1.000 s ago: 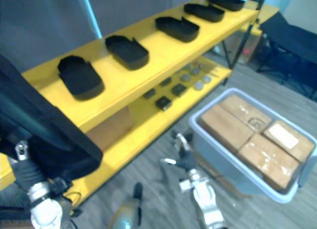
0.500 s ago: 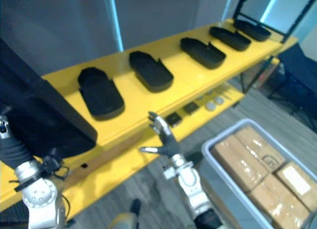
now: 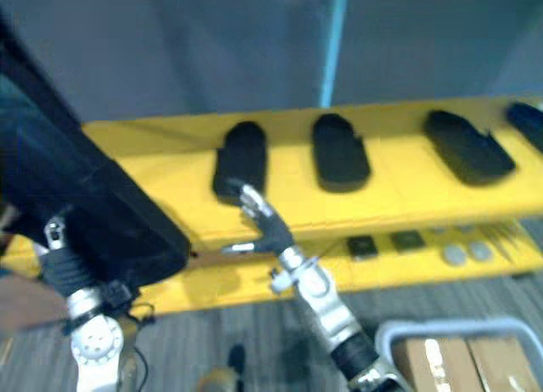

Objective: Walk over and take plastic housings, then place them on the shelf

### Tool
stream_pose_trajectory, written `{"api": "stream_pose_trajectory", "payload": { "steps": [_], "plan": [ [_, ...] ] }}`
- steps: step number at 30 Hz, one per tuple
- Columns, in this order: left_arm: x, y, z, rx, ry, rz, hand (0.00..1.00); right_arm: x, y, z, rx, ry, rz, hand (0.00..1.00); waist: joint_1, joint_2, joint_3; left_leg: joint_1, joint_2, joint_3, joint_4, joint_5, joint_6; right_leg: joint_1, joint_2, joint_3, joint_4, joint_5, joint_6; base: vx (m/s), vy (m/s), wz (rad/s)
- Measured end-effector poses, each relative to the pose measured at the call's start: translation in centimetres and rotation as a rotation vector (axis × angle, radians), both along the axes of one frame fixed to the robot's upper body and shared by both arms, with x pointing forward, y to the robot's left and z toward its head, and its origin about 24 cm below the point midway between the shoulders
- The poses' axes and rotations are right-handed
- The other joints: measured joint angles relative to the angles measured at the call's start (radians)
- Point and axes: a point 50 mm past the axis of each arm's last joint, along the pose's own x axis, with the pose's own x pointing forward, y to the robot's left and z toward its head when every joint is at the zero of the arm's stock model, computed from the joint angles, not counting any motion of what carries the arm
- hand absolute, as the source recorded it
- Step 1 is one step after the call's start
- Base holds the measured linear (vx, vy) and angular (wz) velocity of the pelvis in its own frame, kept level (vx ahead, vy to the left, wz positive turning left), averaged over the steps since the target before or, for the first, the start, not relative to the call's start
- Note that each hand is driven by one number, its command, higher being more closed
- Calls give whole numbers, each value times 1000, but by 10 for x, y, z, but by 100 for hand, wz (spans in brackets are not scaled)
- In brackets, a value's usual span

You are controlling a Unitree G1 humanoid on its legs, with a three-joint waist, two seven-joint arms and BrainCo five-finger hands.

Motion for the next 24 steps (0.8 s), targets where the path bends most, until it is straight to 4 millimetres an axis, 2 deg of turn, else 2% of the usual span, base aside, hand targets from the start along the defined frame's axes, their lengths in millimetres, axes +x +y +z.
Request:
{"api": "stream_pose_trajectory", "payload": {
  "steps": [1,2,4,5,7,9,11,12,13,15,16,18,20,22,24],
  "plan": [
    [0,0,-6,-35,15,7,100,0,0,1,-3,-5,5,0,4,-6,-1,-14,6,20,30,-10,-52,19,0,-4,-35,-14,17,6,-38,30],
    [-1,1,-14,-55,48,12,100,-1,3,1,-2,-7,20,0,2,5,4,-54,25,37,125,-45,-64,30,0,-4,-69,-12,20,14,-32,-11],
    [1,-2,-18,-60,68,-4,100,-1,3,0,1,-1,20,0,-2,25,8,-78,36,33,197,-82,-81,36,1,-1,-85,-4,34,-3,76,-38],
    [4,-8,-20,-55,77,-46,100,-1,2,0,18,9,9,0,-28,39,13,-86,31,38,238,-114,-106,46,-11,-1,-102,10,57,-23,217,-27],
    [12,-19,-17,-31,67,-132,100,-1,-2,-1,38,12,-32,0,-53,35,17,-92,9,71,265,-143,-84,48,-48,6,-102,26,80,-1,314,-21],
    [24,-29,-14,6,59,-216,100,-4,-10,-8,74,41,-93,0,-58,34,20,-86,-25,87,264,-166,-61,43,-85,28,-77,50,80,43,291,-12],
    [33,-33,-14,46,80,-265,100,-7,-12,-15,99,74,-140,0,-53,37,24,-61,-42,114,231,-175,-46,4,-124,34,-11,80,45,3,262,-25],
    [32,-30,-15,75,100,-277,100,-9,-6,-14,112,76,-138,0,-46,40,29,-33,-41,140,197,-174,-47,-24,-138,32,26,102,6,-19,223,-53],
    [32,-27,-15,101,114,-287,100,-10,-1,-11,137,60,-129,0,-48,44,31,-13,-41,147,166,-169,-50,-31,-129,29,27,110,-4,-20,192,-44],
    [33,-26,-15,114,122,-294,100,-11,2,-7,154,48,-123,0,-56,49,34,-3,-41,146,138,-163,-57,-34,-96,43,7,108,1,-14,103,1],
    [34,-27,-16,121,143,-316,100,-14,4,0,170,22,-123,0,-70,44,30,1,-42,126,84,-136,-64,-43,0,125,-74,103,7,-10,43,26],
    [35,-33,-18,109,156,-336,100,-19,-3,3,175,9,-154,0,-92,41,29,2,-65,84,24,-94,-56,-39,83,204,-178,103,-1,-6,-21,61],
    [36,-42,-23,97,169,-363,100,-25,-14,-1,175,20,-190,0,-106,32,24,1,-119,58,-24,-56,-25,-40,98,227,-229,99,-15,12,-88,73],
    [33,-54,-33,66,205,-408,100,-28,-31,-17,117,74,-238,0,-120,75,33,28,-146,31,-76,-20,-19,-37,85,216,-208,90,-4,47,-29,45],
    [29,-55,-37,49,216,-410,100,-30,-39,-27,89,107,-239,0,-117,90,32,46,-147,31,-109,2,-20,-43,84,216,-188,78,-3,62,-31,5]
  ]
}}
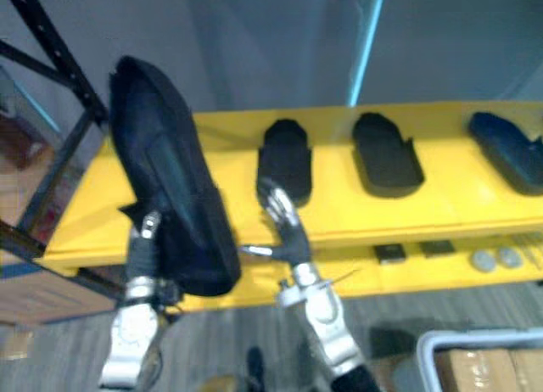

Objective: Walk over and take plastic housings, then place them on the shelf

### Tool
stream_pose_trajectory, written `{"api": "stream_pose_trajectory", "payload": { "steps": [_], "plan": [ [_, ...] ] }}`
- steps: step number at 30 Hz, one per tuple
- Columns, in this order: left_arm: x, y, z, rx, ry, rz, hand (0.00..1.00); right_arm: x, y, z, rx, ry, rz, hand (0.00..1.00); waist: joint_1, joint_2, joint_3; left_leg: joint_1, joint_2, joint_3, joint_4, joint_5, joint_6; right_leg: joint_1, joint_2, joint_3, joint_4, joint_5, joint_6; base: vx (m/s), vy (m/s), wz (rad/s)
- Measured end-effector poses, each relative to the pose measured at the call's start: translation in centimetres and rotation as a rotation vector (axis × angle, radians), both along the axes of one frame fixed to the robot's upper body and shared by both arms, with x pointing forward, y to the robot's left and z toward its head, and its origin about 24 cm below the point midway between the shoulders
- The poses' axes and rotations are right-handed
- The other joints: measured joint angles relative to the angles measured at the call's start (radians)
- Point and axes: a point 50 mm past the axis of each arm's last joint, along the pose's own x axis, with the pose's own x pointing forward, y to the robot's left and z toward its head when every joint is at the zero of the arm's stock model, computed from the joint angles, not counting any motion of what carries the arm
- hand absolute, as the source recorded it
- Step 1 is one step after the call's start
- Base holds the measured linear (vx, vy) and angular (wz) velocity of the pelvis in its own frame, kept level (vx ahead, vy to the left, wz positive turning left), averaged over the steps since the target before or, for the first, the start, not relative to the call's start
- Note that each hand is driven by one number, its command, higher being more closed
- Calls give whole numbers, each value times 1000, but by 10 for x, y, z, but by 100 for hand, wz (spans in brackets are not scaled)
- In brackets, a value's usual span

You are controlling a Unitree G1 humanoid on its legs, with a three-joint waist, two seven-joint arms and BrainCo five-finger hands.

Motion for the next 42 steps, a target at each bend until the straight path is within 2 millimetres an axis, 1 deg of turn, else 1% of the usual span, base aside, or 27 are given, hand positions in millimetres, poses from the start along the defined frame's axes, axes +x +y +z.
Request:
{"api": "stream_pose_trajectory", "payload": {
  "steps": [4,6,8,10,11,12,13,14,15,16,17,18,19,20,21,22,24,25,26,27,30,32,33,35,37,39,42],
  "plan": [
    [-2,0,-2,-1,3,4,100,-1,-6,-1,9,-13,-3,0,1,-16,4,27,4,0,3,7,2,1,-6,3,63,-42,-14,68,-93,0],
    [-2,0,-1,3,2,5,100,0,-7,0,35,-11,-9,0,0,-21,9,10,8,1,61,-24,-2,-1,-12,6,85,-62,-18,49,-74,-1],
    [-3,1,-2,3,3,9,100,-1,-9,-2,66,4,-15,0,7,-25,12,-29,21,0,174,-72,-13,-2,-14,26,113,-76,-28,31,-73,-16],
    [-4,2,0,-3,-5,20,100,0,-11,0,70,-13,-22,0,9,-27,13,-32,26,-9,187,-72,-15,-5,-14,39,120,-79,-33,7,-54,-20],
    [-3,0,3,-11,-20,20,100,0,-12,2,72,-25,-27,0,3,-36,19,-41,25,-25,199,-82,-23,-7,-31,37,122,-81,-36,-21,12,-13],
    [-4,0,4,-17,-32,21,100,1,-13,3,73,-31,-34,0,2,-42,23,-60,48,-24,266,-117,-4,-12,-43,38,134,-81,-36,-23,22,-14],
    [-4,-1,4,-17,-38,19,100,1,-15,5,75,-44,-41,0,-7,-49,27,-73,93,-27,340,-139,-24,-11,-56,46,150,-81,-36,-8,57,-18],
    [-4,-2,4,-16,-39,20,100,2,-16,7,77,-53,-45,0,-12,-49,27,-72,119,-29,362,-144,-37,-11,-63,54,156,-81,-36,-10,88,-24],
    [-4,-3,5,-20,-44,26,100,3,-16,9,72,-66,-43,0,-18,-45,25,-65,163,-37,383,-143,-47,-16,-77,71,171,-80,-36,-16,226,-37],
    [-2,-5,6,-15,-54,27,100,6,-18,12,64,-79,-44,0,-20,-34,19,-55,191,-65,387,-134,-60,-30,-91,93,189,-81,-27,-11,185,-45],
    [0,-6,8,-10,-61,26,100,7,-19,13,61,-87,-44,0,-20,-27,16,-45,201,-71,382,-130,-66,-35,-100,105,198,-82,-15,12,350,-43],
    [3,-7,10,-1,-77,22,100,9,-22,16,54,-100,-54,0,-22,-6,10,-20,207,-76,361,-128,-83,-37,-118,121,209,-91,26,34,361,-27],
    [8,-10,13,9,-90,13,100,10,-27,15,47,-100,-80,0,-29,13,2,7,199,-79,335,-179,-135,-35,-133,134,216,-85,45,38,446,-10],
    [11,-10,15,22,-99,13,100,10,-28,15,38,-103,-89,0,-33,17,-1,14,193,-77,322,-199,-147,-35,-140,135,214,-79,56,20,409,9],
    [16,-10,22,61,-128,9,100,11,-28,16,36,-105,-107,0,-35,10,2,30,172,-72,305,-225,-156,-32,-157,142,209,-65,80,-15,363,-4],
    [20,-7,26,110,-141,3,100,10,-25,16,52,-100,-117,0,-21,-20,19,41,154,-51,294,-226,-151,-34,-174,156,196,-34,83,-33,331,-15],
    [21,0,25,162,-115,8,100,9,-16,17,86,-96,-106,0,-15,-43,20,41,154,-39,284,-224,-144,-34,-169,165,160,26,77,-52,246,-23],
    [21,8,22,198,-75,25,100,8,-8,19,126,-102,-100,0,-15,-59,12,53,155,-26,251,-213,-130,-32,-162,165,124,79,77,-40,202,-19],
    [21,11,21,211,-60,34,100,8,-4,21,140,-107,-94,0,-15,-63,9,59,154,-25,237,-206,-124,-29,-159,164,107,100,78,-35,157,-15],
    [22,14,20,224,-41,60,100,6,1,25,156,-120,-79,0,-18,-75,-2,66,149,-25,205,-188,-120,-25,-156,161,77,134,79,-24,102,-1],
    [23,14,23,226,-31,96,100,4,4,32,158,-159,-41,0,-21,-97,-15,75,120,-53,103,-123,-112,-13,-169,116,24,159,81,-36,64,29],
    [22,13,26,221,-31,100,100,2,8,32,167,-161,6,0,-21,-92,-18,76,112,-84,31,-70,-113,-8,-168,79,7,159,81,-41,-10,52],
    [22,13,26,219,-28,103,100,2,8,32,167,-161,20,0,-18,-84,-19,78,112,-86,11,-59,-113,-8,-166,73,2,159,81,-32,-29,46],
    [19,17,22,207,0,135,100,1,17,36,151,-183,107,0,-12,-48,-18,80,112,-109,-9,-35,-116,7,-158,45,-14,159,81,-43,-42,25],
    [13,19,18,188,33,158,100,1,27,41,156,-200,164,0,-6,-26,-29,81,114,-117,-9,-32,-119,22,-151,23,-23,159,82,-35,-25,16],
    [12,17,17,187,35,158,100,2,31,44,155,-208,187,0,-1,-16,-34,74,112,-138,-14,-29,-121,45,-148,-9,-44,158,82,-69,-44,32],
    [13,18,19,213,28,166,100,3,33,41,150,-179,173,0,12,-13,-35,53,112,-138,-14,-32,-116,58,-149,-56,-61,148,82,-93,-27,32]
  ]
}}
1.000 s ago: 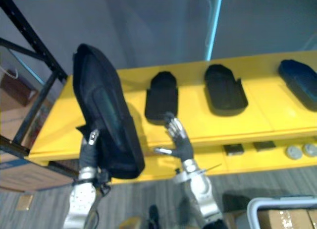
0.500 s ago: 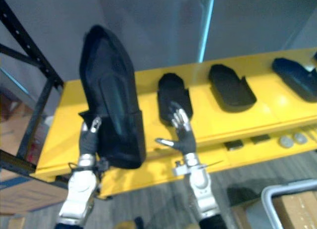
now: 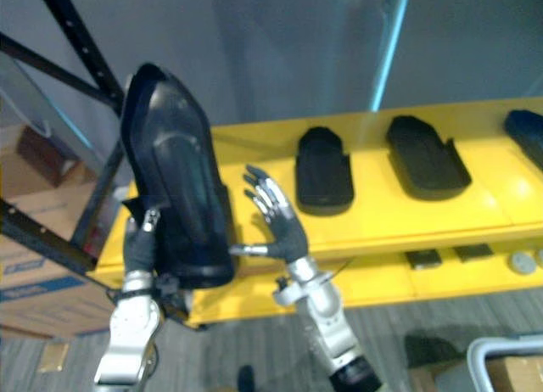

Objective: Walk over and take plastic housings, then place them on the shelf

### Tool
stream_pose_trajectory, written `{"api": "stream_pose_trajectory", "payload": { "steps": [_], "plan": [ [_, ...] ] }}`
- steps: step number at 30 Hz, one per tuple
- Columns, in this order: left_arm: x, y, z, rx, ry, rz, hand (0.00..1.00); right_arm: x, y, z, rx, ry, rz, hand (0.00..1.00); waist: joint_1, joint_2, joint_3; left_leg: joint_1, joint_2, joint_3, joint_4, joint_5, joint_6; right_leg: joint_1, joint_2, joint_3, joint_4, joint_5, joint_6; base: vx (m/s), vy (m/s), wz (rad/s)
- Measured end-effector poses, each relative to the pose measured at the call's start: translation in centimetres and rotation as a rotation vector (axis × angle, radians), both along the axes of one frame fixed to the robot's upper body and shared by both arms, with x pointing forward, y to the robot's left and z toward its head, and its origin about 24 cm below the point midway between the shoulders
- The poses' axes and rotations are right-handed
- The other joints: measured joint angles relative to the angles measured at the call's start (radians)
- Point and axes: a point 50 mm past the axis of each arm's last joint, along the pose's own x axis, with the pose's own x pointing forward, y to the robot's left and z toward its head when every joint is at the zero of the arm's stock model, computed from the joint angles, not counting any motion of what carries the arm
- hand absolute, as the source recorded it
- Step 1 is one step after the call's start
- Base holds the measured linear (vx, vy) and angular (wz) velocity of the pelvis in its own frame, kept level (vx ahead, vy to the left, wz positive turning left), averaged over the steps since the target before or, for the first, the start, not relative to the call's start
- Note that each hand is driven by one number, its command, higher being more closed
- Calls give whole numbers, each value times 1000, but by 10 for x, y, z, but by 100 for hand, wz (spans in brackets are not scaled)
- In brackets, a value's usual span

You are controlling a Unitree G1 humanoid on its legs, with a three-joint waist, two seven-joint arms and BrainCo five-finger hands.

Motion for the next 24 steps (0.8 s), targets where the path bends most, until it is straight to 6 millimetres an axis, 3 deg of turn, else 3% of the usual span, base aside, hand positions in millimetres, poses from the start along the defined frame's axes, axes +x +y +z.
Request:
{"api": "stream_pose_trajectory", "payload": {
  "steps": [7,10,14,20,24],
  "plan": [
    [11,12,1,93,68,57,100,-1,3,-4,-17,22,-22,0,-3,-4,1,-16,19,82,0,14,8,-1,0,-25,1,-22,3,-69,-11,13],
    [38,27,-1,204,144,100,100,-3,7,-8,-35,54,-1,0,-7,-4,1,-14,28,105,-1,29,4,-8,2,-19,11,-36,7,-53,-22,-4],
    [66,67,-11,265,302,219,100,-10,14,-7,-56,57,72,0,-34,-14,1,-17,53,151,-1,66,-8,-41,13,17,30,-40,8,-31,-24,-20],
    [86,85,-9,244,360,281,100,-17,15,-1,-58,39,115,0,-46,-21,0,-17,67,191,-1,76,-15,-87,19,71,58,-45,-1,-19,-15,-22],
    [101,85,-6,159,377,290,100,-25,25,-3,-93,43,217,0,-75,-19,2,-20,72,197,-1,83,-15,-104,24,99,71,-60,-3,-51,-11,-9]
  ]
}}
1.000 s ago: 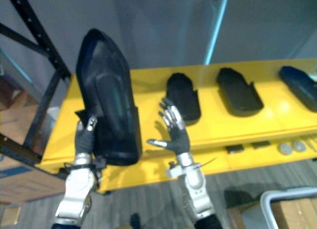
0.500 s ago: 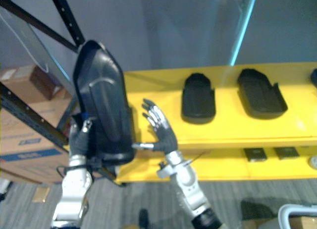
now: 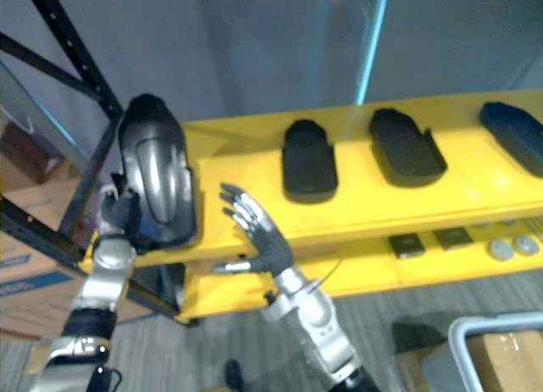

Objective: Walk over and take plastic housings, then place them on the shelf

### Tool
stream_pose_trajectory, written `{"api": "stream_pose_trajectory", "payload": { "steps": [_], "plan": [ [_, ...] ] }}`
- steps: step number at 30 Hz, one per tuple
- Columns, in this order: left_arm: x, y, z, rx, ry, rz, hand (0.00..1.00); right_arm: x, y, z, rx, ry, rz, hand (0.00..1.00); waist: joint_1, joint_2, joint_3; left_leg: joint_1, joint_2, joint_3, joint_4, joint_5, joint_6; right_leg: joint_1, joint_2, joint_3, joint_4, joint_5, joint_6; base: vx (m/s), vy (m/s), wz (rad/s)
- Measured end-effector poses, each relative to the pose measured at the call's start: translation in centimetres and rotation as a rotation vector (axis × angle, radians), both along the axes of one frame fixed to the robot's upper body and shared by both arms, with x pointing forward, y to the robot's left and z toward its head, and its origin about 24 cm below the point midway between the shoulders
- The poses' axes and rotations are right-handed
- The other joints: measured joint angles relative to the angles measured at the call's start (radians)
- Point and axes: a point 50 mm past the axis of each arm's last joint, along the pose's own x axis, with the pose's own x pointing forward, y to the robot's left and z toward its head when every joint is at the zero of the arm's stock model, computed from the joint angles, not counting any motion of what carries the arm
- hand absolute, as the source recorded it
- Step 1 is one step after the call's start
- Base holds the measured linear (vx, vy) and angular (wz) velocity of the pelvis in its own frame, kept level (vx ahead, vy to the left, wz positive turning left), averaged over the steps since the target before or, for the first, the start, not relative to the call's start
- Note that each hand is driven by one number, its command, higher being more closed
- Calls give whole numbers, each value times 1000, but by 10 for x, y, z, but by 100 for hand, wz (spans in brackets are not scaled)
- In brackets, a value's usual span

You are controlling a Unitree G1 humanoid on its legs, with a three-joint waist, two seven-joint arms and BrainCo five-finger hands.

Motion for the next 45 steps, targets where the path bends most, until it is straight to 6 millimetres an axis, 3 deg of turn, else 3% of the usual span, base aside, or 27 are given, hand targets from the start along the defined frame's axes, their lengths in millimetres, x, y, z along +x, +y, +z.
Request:
{"api": "stream_pose_trajectory", "payload": {
  "steps": [3,12,19,32,45],
  "plan": [
    [7,0,3,-27,0,1,100,-6,7,-3,-12,21,87,0,-8,8,5,-2,12,23,0,2,-1,-19,10,26,4,-3,1,-67,-16,-18],
    [28,10,13,-22,86,23,100,-20,-3,-3,-47,19,207,0,-16,9,25,-9,20,43,0,7,-4,-61,11,62,50,-10,7,-22,-6,-8],
    [35,42,41,-13,97,120,100,-26,-5,12,-29,-50,254,0,-38,3,99,-32,21,70,5,14,-2,-127,8,99,92,-11,8,-14,7,-10],
    [54,38,85,10,48,100,100,-27,-10,17,-43,-80,260,0,-67,8,191,-50,22,83,6,20,-4,-185,6,126,155,-37,3,2,-4,-3],
    [54,44,91,-24,54,123,100,-24,-15,18,-38,-60,257,0,-87,14,232,-35,22,109,6,19,-4,-199,5,157,174,-47,6,-2,-7,-5]
  ]
}}
